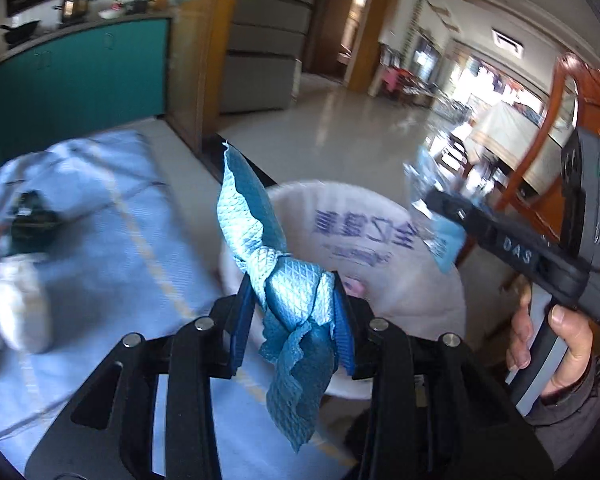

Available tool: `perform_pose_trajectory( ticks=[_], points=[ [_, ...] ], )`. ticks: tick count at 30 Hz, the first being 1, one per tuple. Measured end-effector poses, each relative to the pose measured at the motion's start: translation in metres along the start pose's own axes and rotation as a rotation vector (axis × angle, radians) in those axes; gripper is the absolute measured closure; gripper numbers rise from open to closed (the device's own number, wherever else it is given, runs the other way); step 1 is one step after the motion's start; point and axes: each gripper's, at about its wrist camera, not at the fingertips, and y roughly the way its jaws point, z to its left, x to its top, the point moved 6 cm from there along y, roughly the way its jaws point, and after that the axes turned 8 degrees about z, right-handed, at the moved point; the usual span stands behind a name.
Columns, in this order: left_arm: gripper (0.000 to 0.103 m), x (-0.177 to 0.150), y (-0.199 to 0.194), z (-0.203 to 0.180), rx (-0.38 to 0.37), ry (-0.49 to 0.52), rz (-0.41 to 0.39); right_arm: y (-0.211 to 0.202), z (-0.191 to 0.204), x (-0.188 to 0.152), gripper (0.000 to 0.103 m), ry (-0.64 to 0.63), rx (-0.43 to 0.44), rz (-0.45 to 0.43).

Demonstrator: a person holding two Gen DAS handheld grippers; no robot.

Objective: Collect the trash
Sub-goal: 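Carry the cloth and plastic bag over the wastebasket and open both tools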

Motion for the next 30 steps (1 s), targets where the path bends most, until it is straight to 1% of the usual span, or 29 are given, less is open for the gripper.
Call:
perform_pose_trajectory(
  ticks=[3, 4, 6, 7, 8, 9, 10, 12, 13, 14, 16, 19, 20, 22, 24, 26, 28, 29, 30],
  points=[
    [0.065, -0.005, 0.035, -0.032, -0.088, 0.041, 0.064, 0.001, -0.006, 0.001, 0.078, 0.022, 0.007, 0.004],
    [0.064, -0.008, 0.046, -0.040, -0.086, 0.067, 0.088, 0.002, -0.006, 0.001, 0.078, 0.024, 0.008, 0.007],
    [0.061, -0.009, 0.057, -0.044, -0.065, 0.098, 0.104, 0.005, -0.005, 0.000, 0.078, 0.025, 0.014, 0.021],
    [0.058, -0.009, 0.059, -0.044, -0.064, 0.102, 0.106, 0.007, -0.004, -0.001, 0.077, 0.024, 0.014, 0.031],
    [0.051, -0.008, 0.060, -0.042, -0.069, 0.098, 0.106, 0.009, -0.005, -0.001, 0.075, 0.025, 0.012, 0.040],
    [0.045, -0.006, 0.059, -0.040, -0.071, 0.089, 0.099, 0.009, -0.005, -0.003, 0.071, 0.029, 0.009, 0.044],
    [0.043, -0.005, 0.057, -0.037, -0.072, 0.079, 0.092, 0.010, -0.006, -0.004, 0.067, 0.035, 0.012, 0.048],
    [0.034, -0.003, 0.049, -0.029, -0.071, 0.054, 0.073, 0.009, -0.005, -0.003, 0.064, 0.051, 0.021, 0.049],
    [0.032, -0.001, 0.046, -0.023, -0.066, 0.040, 0.065, 0.009, -0.005, -0.003, 0.058, 0.058, 0.026, 0.046],
    [0.030, 0.001, 0.041, -0.017, -0.062, 0.025, 0.057, 0.007, -0.005, -0.002, 0.055, 0.064, 0.033, 0.040],
    [0.025, -0.001, 0.028, -0.009, -0.044, 0.014, 0.040, 0.004, -0.003, -0.001, 0.041, 0.073, 0.041, 0.020],
    [0.018, 0.006, 0.004, 0.015, 0.033, 0.026, -0.001, 0.001, 0.003, 0.002, 0.036, 0.069, 0.051, 0.000],
    [0.017, 0.008, -0.010, 0.027, 0.071, 0.036, -0.020, 0.001, 0.005, 0.003, 0.034, 0.068, 0.054, -0.007],
    [0.014, 0.014, -0.031, 0.048, 0.126, 0.047, -0.051, 0.002, 0.010, 0.005, 0.028, 0.072, 0.064, -0.016],
    [0.012, 0.016, -0.059, 0.078, 0.214, 0.051, -0.096, 0.004, 0.020, 0.007, 0.026, 0.072, 0.079, -0.020],
    [0.010, 0.015, -0.078, 0.101, 0.292, 0.042, -0.134, 0.006, 0.032, 0.011, 0.024, 0.062, 0.095, -0.021],
    [0.010, 0.014, -0.099, 0.140, 0.403, -0.020, -0.180, 0.010, 0.053, 0.016, 0.023, 0.031, 0.119, -0.021],
    [0.010, 0.012, -0.106, 0.156, 0.434, -0.053, -0.190, 0.013, 0.065, 0.017, 0.022, 0.014, 0.127, -0.018],
    [0.010, 0.006, -0.116, 0.181, 0.487, -0.122, -0.202, 0.017, 0.080, 0.017, 0.021, -0.010, 0.139, -0.012]
  ],
)
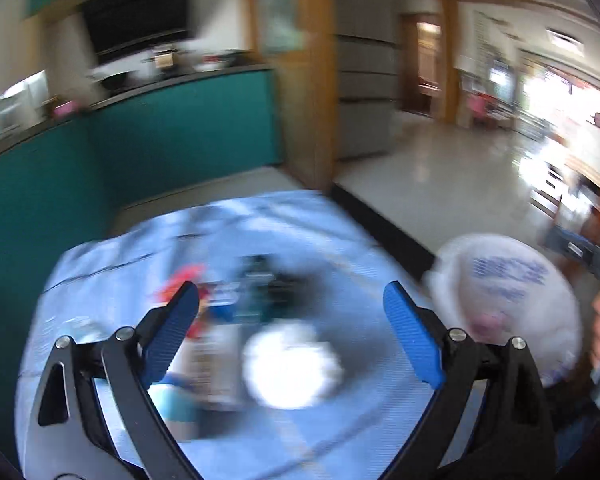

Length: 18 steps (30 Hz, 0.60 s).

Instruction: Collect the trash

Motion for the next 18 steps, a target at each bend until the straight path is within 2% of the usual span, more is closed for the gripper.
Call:
perform_pose_trajectory(
  ticks=[3, 8, 12, 14, 18],
  points=[
    [0.009, -0.006, -0.001, 0.058, 0.070, -0.129, 0.041, 0.021, 0.042, -0.001, 0.021, -0.061, 0.053, 0.041],
    [0.007, -0.030, -0.004, 0.128, 0.100, -0.316, 0.098, 0.064, 0.118, -0.018, 0.021, -0.186, 0.149, 0.139],
    [0.006, -0.048, -0.009, 0.156, 0.089, -0.409, 0.131, 0.088, 0.181, -0.037, 0.021, -0.281, 0.257, 0.199],
    [0.006, -0.054, -0.009, 0.160, 0.074, -0.419, 0.144, 0.096, 0.206, -0.045, 0.021, -0.338, 0.275, 0.204],
    [0.006, -0.058, -0.011, 0.156, 0.080, -0.396, 0.148, 0.109, 0.224, -0.053, 0.021, -0.356, 0.283, 0.235]
  ],
)
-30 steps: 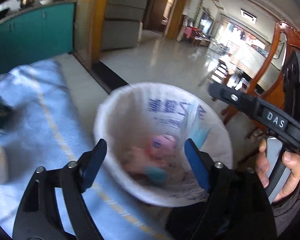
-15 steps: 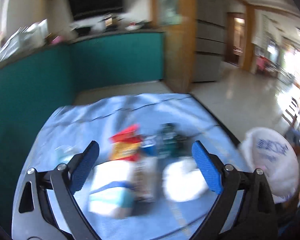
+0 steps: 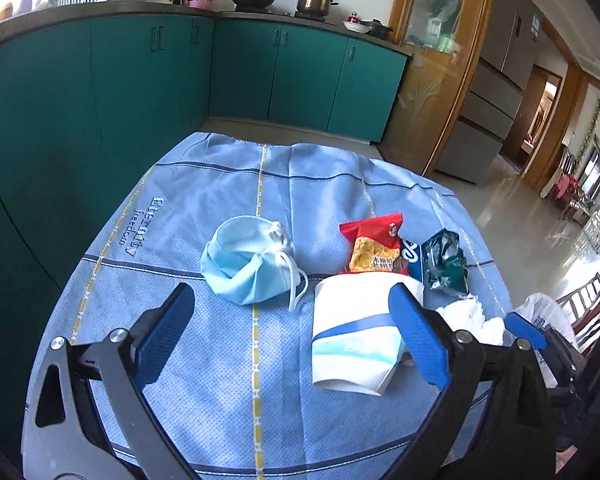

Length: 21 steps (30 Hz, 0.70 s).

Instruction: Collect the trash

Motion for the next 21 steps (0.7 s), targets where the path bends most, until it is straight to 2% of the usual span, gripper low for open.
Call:
perform_pose_trajectory(
  ticks=[6, 8, 9, 10, 12, 13, 16, 21],
  points=[
    [0.005, -0.003, 0.007, -0.009, -0.052, -0.005, 0.033, 0.019, 0.002, -0.006, 0.021, 0.016, 0.027, 0.060],
    [0.005, -0.006, 0.012, -0.013, -0.058, 0.005, 0.051, 0.023, 0.002, -0.006, 0.025, 0.028, 0.042, 0.073],
    [0.005, -0.007, 0.013, -0.014, -0.058, 0.012, 0.057, 0.023, 0.002, -0.006, 0.031, 0.033, 0.045, 0.074],
    [0.005, -0.009, 0.015, -0.015, -0.055, 0.020, 0.062, 0.024, 0.001, -0.006, 0.042, 0.032, 0.039, 0.082],
    [0.005, -0.011, 0.017, -0.017, -0.047, 0.032, 0.066, 0.028, 0.002, -0.007, 0.058, 0.024, 0.027, 0.099],
    [0.005, -0.012, 0.017, -0.017, -0.047, 0.034, 0.067, 0.027, 0.003, -0.007, 0.064, 0.016, 0.025, 0.099],
    [0.005, -0.014, 0.020, -0.020, -0.057, 0.039, 0.082, 0.020, 0.005, -0.008, 0.071, -0.017, 0.001, 0.090],
    [0.005, -0.021, 0.024, -0.035, -0.145, 0.080, 0.123, 0.003, -0.005, -0.012, 0.072, -0.027, -0.018, 0.071]
  ],
)
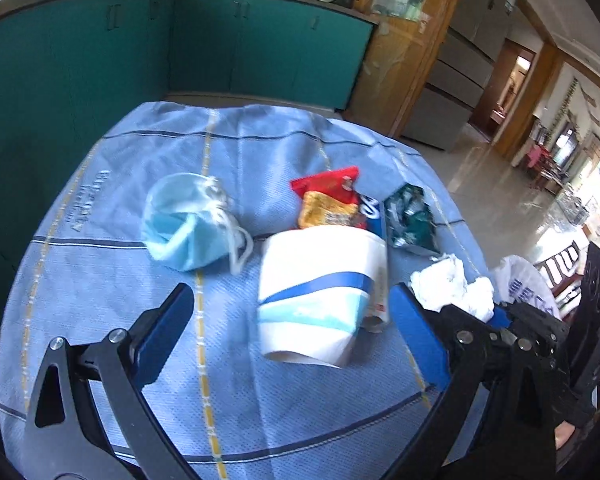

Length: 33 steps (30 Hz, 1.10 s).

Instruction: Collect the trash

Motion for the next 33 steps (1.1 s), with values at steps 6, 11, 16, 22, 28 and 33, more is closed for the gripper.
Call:
perform_pose_trajectory(
  ticks=[6, 11, 16, 22, 28, 33],
  points=[
    [0.005, -0.008, 0.004, -0.018, -0.043, 0.087, 0.012, -0.014, -0.013, -0.005, 0.072, 0.026, 0.013, -0.003],
    [0.005, -0.012, 0.010, -0.016, -0.022, 0.094, 0.033, -0.012, -0.008, -0.009, 0.072, 0.005, 0.013, 0.012],
    [0.005, -0.011, 0.014, -0.013, -0.014, 0.092, 0.045, -0.011, -0.003, -0.009, 0.072, -0.012, 0.016, 0.017],
    [0.005, -0.017, 0.019, -0.016, -0.020, 0.106, 0.078, -0.008, -0.005, -0.010, 0.070, 0.002, 0.007, 0.031],
    [0.005, -0.022, 0.027, -0.019, -0.002, 0.122, 0.112, -0.006, -0.011, -0.011, 0.050, 0.028, -0.001, 0.039],
    [0.005, -0.025, 0.033, -0.018, 0.023, 0.132, 0.134, -0.003, -0.014, -0.012, 0.038, 0.043, -0.009, 0.044]
  ],
)
